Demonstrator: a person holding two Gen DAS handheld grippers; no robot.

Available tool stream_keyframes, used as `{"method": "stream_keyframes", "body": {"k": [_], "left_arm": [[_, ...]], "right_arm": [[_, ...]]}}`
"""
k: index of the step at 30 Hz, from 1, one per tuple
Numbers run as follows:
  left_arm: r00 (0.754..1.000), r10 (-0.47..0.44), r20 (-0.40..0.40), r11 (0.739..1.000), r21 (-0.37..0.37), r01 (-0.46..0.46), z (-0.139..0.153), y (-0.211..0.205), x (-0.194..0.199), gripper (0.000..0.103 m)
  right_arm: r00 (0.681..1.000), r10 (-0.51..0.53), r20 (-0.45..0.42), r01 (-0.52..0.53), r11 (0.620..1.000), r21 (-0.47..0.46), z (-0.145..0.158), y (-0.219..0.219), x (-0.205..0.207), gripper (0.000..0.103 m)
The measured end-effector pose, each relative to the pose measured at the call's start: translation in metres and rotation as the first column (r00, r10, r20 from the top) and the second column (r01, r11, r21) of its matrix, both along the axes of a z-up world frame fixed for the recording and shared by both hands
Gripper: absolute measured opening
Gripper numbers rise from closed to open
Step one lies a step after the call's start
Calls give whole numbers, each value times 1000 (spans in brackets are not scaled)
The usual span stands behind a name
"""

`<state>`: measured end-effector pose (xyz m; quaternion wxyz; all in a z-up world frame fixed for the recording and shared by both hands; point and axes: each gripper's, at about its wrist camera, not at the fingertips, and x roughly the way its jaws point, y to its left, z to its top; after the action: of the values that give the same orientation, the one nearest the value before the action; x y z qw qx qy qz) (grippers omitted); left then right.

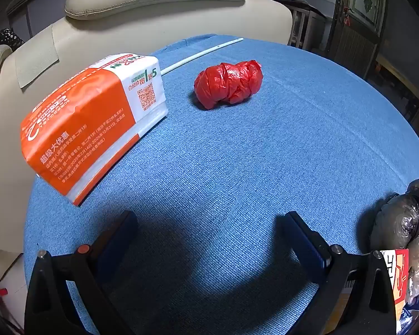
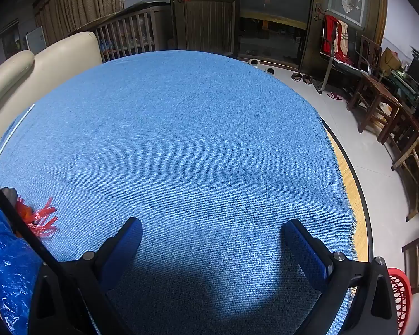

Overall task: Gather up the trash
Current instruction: 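Move both tools over the pile of trash on the table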

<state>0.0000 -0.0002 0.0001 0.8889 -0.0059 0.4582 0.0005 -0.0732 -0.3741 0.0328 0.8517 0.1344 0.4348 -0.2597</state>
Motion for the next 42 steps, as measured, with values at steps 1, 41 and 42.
{"method": "stream_keyframes", "body": {"k": [1, 41, 42], "left_arm": [[1000, 0, 0, 1000, 0, 0, 0, 0, 0, 103], [954, -256, 153, 962, -59, 267, 99, -37, -162, 103], [954, -256, 155, 962, -58, 267, 98, -37, -163, 103]], "right_arm": [[1000, 0, 1, 0, 1000, -1, 0, 0, 0, 103], [908, 301, 291, -315, 949, -1, 116, 111, -153, 103], [905, 308, 294, -322, 947, -3, 117, 114, -153, 103]]}}
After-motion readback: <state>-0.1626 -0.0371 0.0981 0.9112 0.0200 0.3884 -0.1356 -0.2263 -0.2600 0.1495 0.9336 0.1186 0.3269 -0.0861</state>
